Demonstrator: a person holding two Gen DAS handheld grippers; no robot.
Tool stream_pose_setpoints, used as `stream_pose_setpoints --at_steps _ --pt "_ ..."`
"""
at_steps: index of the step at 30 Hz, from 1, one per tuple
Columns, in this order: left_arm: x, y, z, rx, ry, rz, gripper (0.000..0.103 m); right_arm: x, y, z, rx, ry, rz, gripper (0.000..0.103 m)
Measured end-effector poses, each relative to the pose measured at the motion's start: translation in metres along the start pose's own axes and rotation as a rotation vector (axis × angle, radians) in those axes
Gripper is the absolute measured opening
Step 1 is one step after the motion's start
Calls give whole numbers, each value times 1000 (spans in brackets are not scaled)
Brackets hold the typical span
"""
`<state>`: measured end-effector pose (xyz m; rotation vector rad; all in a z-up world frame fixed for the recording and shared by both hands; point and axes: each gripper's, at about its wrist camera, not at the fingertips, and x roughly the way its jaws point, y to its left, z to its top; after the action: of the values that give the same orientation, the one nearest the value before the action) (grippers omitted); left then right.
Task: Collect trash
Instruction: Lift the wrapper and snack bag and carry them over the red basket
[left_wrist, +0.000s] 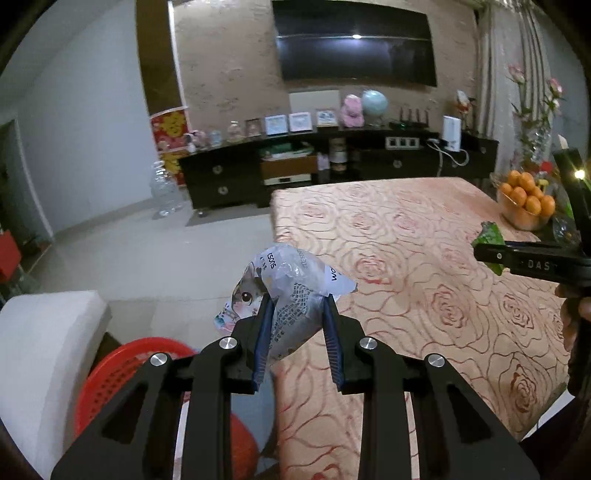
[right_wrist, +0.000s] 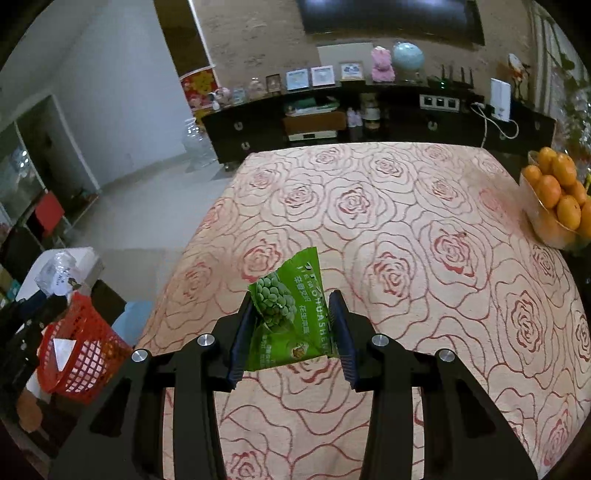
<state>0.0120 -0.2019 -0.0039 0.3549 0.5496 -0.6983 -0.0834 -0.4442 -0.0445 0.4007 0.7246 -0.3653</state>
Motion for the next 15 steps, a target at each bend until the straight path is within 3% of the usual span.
stream_pose_setpoints --at_steps 15 --pt "-24 66 -24 -130 -10 129 26 5 85 -3 -159 -11 89 39"
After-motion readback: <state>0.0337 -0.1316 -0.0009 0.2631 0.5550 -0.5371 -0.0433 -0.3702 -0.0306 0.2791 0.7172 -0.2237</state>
